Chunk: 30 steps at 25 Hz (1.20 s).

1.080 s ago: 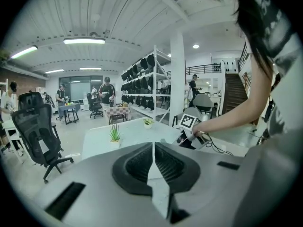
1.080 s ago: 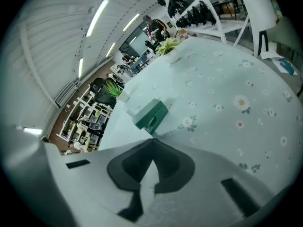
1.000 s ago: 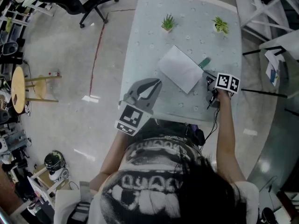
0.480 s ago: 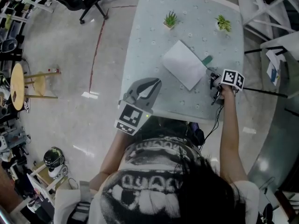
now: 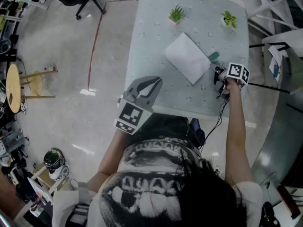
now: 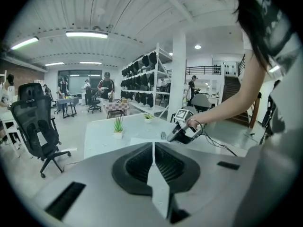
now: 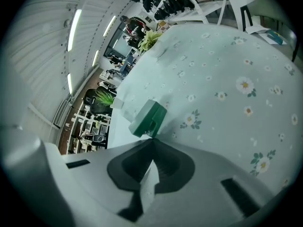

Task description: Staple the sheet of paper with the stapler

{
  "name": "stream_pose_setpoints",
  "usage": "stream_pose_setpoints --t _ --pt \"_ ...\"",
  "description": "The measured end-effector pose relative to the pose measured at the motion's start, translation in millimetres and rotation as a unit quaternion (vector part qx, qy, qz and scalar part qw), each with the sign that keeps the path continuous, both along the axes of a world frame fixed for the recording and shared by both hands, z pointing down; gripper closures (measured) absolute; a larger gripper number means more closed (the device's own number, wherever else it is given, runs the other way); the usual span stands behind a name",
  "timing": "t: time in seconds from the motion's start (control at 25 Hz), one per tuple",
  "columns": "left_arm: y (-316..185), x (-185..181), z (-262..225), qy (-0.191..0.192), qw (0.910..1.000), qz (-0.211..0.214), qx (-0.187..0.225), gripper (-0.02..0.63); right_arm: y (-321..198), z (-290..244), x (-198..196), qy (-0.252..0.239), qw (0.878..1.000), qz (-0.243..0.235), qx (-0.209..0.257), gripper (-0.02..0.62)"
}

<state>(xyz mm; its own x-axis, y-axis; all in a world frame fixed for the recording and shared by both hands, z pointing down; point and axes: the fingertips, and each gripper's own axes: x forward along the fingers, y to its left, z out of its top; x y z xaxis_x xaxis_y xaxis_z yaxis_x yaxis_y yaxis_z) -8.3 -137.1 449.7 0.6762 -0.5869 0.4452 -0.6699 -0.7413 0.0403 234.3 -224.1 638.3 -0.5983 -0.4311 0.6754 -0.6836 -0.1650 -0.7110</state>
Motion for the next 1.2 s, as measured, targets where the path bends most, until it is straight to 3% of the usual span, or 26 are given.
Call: stream_pose_setpoints --t 0.16,0.32,0.72,0.96,1.2 --pt "-7 -10 -4 0.011 0.9999 0.008 0.005 0.594 1 -6 -5 0.013 1.0 0.003 -0.004 0.595" --pt "-9 -30 3 0.014 0.9998 0.01 0.002 0.594 1 -6 -7 0.015 0.999 0.037 -0.005 0.595" --pt "-16 -69 16 0.022 0.9996 -0.016 0.004 0.594 2 -3 -8 -0.003 0.995 0.098 -0.017 0.595" --pt "-3 -67 16 0.01 0.9995 -0.03 0.004 0.594 -1 -3 -10 -0.033 0.994 0.106 -0.016 0.595" --pt "-1 -47 10 0.008 0.9961 -0.088 0.009 0.594 -1 1 4 -0.055 0.992 0.108 -0.025 0.595"
